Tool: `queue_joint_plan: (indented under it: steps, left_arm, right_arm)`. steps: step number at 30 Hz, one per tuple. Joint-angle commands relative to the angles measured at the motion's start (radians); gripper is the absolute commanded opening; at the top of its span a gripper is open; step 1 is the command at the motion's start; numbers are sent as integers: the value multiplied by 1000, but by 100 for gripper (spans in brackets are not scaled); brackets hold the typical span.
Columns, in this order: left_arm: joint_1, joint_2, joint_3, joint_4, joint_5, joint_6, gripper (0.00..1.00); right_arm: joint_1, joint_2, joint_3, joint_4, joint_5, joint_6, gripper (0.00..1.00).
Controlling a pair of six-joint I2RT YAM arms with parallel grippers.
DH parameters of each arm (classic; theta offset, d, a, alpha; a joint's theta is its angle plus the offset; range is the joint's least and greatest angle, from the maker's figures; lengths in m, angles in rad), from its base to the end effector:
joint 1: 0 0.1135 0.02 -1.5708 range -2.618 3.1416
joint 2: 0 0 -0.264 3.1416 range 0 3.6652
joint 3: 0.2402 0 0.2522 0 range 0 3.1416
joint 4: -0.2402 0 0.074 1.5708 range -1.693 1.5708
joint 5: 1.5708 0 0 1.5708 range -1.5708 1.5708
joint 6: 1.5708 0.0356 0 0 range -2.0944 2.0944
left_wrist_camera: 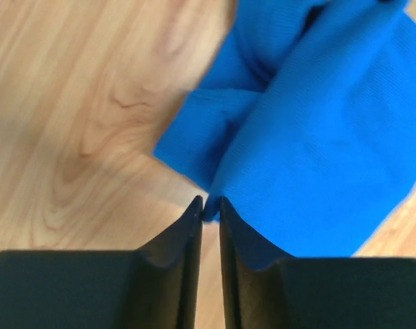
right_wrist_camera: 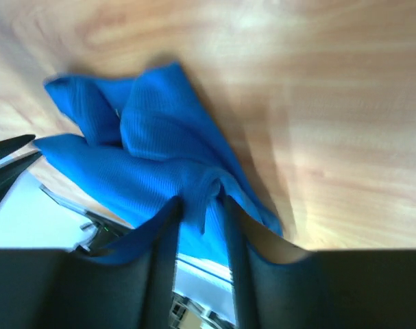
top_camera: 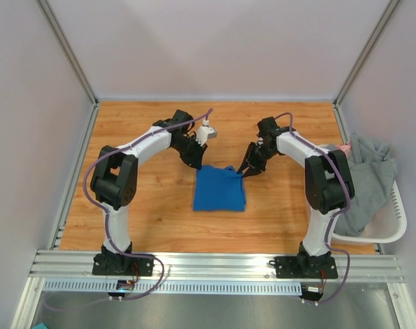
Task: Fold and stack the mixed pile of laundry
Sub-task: Fold the tank top.
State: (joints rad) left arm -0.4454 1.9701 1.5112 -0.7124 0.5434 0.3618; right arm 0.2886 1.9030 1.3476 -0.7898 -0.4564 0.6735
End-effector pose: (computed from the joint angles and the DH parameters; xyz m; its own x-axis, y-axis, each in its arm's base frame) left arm 0.3616 -0.1930 0.2058 -0.5828 0.6139 -0.5324 0.8089 0.5009 -0.3078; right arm 0.3498 0.1202 0.1816 -0.9486 0.3024 0.0931 0.3092 0.8237 0.4753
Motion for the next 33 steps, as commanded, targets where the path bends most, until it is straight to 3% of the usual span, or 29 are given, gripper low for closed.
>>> queue_joint_plan:
  steps: [1,4,10,14,20,28,33]
  left_arm:
    - [28,38,60,48,-79,-98,34]
    - [42,30,95,82,-105,-159,47]
    - [60,-63,107,51,-229,-251,47]
    - [37,-163,32,21,-142,-252,30]
    - [-90,-209,-35,-42,-25,-221,22]
    - [-118,-82,-63,106,-39,-296,22]
    - [-113,-1,-34,197,-172,-330,24]
  right_arm:
    - [-26,30,67,104,38,40,39]
    - [-35,13,117,103,102,25,49]
    - [-2,-139,79,9,309,-69,50]
    - [98,-272,-73,37,303,-77,22]
    - [176,-323,-244,210,108,33,1]
    - [139,-122,-159,343,53,52,0]
    - [81,-35,-176,396,51,84,0]
